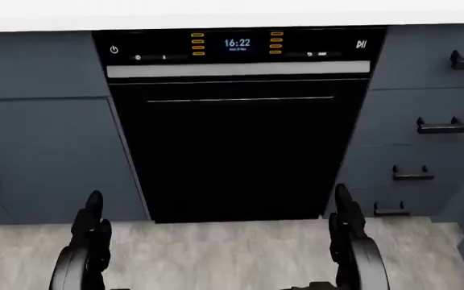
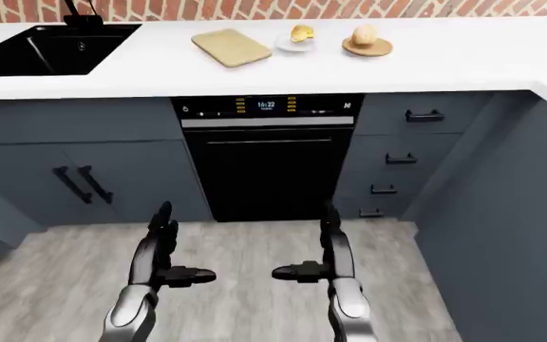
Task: Place all breads on the cutting board.
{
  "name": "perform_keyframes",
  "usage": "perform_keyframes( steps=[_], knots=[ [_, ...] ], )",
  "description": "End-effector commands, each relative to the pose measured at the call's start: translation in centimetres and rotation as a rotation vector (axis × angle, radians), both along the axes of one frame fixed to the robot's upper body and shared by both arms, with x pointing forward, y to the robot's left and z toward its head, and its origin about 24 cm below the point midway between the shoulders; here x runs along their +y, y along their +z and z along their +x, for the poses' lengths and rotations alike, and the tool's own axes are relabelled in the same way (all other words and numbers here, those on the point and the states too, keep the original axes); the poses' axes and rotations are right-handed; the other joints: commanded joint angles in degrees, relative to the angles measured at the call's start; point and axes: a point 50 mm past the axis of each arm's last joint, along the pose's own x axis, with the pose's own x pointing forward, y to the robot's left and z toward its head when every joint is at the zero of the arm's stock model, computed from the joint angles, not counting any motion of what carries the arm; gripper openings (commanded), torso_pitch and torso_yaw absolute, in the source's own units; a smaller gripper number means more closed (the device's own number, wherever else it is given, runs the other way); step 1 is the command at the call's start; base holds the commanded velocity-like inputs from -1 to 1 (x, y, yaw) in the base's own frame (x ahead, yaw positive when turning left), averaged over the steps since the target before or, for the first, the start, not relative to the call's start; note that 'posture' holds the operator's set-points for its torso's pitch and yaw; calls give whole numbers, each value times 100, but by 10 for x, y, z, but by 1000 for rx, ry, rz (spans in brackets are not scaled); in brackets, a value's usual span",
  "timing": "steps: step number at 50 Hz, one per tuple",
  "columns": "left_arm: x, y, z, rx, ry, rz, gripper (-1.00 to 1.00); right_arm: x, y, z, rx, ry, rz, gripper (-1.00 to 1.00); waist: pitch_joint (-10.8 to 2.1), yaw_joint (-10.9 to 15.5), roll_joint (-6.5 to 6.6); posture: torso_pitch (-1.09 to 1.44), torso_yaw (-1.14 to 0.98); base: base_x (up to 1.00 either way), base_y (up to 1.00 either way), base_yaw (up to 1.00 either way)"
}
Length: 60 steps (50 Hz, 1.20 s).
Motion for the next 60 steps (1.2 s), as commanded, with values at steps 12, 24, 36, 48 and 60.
perform_keyframes(
  steps=[12,24,36,48,60],
  knots=[
    [0,62,6,-220,-12,9,100,2,53,12,-203,10,-7,100,-447,43,-31,0,0,0,0,0],
    [-1,123,6,-301,-19,29,100,2,102,11,-271,25,24,100,-537,56,-15,0,0,0,0,0],
    [-2,141,3,-334,-23,35,100,3,113,8,-307,38,15,100,-161,39,-110,0,0,23,0,0],
    [-1,144,3,-345,-20,35,100,5,115,7,-319,50,17,100,-269,-24,550,0,0,42,0,0],
    [1,144,1,-351,-16,31,100,5,114,7,-312,56,37,100,-260,29,372,0,0,29,-51,0]
  ],
)
